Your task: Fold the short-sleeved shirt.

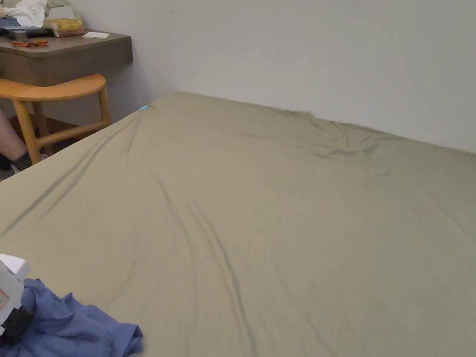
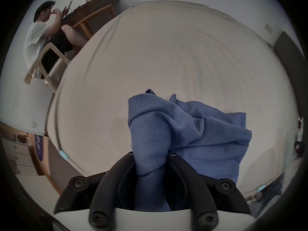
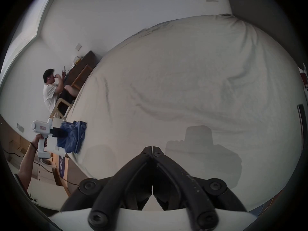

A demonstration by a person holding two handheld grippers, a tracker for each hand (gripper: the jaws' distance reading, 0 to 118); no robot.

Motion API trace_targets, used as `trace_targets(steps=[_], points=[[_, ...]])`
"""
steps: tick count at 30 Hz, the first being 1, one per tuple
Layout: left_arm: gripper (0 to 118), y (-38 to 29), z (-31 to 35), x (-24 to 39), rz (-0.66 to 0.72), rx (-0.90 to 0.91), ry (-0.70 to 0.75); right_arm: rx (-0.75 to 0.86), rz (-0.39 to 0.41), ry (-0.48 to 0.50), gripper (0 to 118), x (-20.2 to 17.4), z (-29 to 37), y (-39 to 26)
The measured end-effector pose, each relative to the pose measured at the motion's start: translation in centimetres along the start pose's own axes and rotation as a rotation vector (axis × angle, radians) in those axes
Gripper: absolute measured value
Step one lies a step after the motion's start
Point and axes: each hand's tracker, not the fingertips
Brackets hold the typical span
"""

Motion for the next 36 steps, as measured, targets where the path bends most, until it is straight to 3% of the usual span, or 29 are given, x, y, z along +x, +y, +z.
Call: trace_targets(steps=[5,8,9,12,15,16,17,18,19,23,27,29,36], points=[[21,1.1,-2.2,-1.3,0.013,-0.02,0.164,-0.008,0.062,0.013,2,-2.2,-0.9,0.4],[28,0.6,-3.4,-1.6,0.032,-0.017,0.201,-0.024,0.089,0.012,2,-2.6,-1.1,0.4],[31,0.3,-3.8,-1.6,0.036,-0.015,0.205,-0.029,0.095,0.012,2,-2.5,-1.1,0.4],[64,-1.2,-3.3,-2.1,0.042,0.044,0.271,-0.046,0.107,0.026,2,-2.3,-0.7,0.1],[67,-2.3,0.3,-4.1,0.18,0.096,0.136,-0.048,0.117,0.044,2,-2.0,-0.1,0.0],[62,-2.6,1.7,-4.5,0.234,0.142,0.121,-0.041,0.121,0.047,2,-1.9,0.1,0.0],[48,-3.2,4.1,-4.8,0.286,0.234,0.105,-0.028,0.129,0.046,2,-1.7,0.4,0.2],[17,-3.7,6.0,-4.9,0.325,0.317,0.079,-0.009,0.137,0.04,2,-1.6,0.8,0.3],[5,-4.0,7.7,-4.5,0.327,0.408,0.062,0.014,0.145,0.026,2,-1.4,1.1,0.5],[0,-4.9,13.2,-1.3,0.282,0.596,0.043,0.141,0.194,-0.081,2,-0.6,3.6,1.1],[0,-6.0,18.2,6.8,0.256,0.913,0.097,0.345,0.304,-0.264,2,-0.3,7.3,1.7],[0,-6.6,20.2,11.2,0.234,1.052,0.079,0.472,0.319,-0.298,2,-0.5,9.8,2.1],[0,-7.5,23.0,24.5,0.056,1.234,-0.038,0.863,0.342,-0.436,2,0.6,16.3,2.7]])
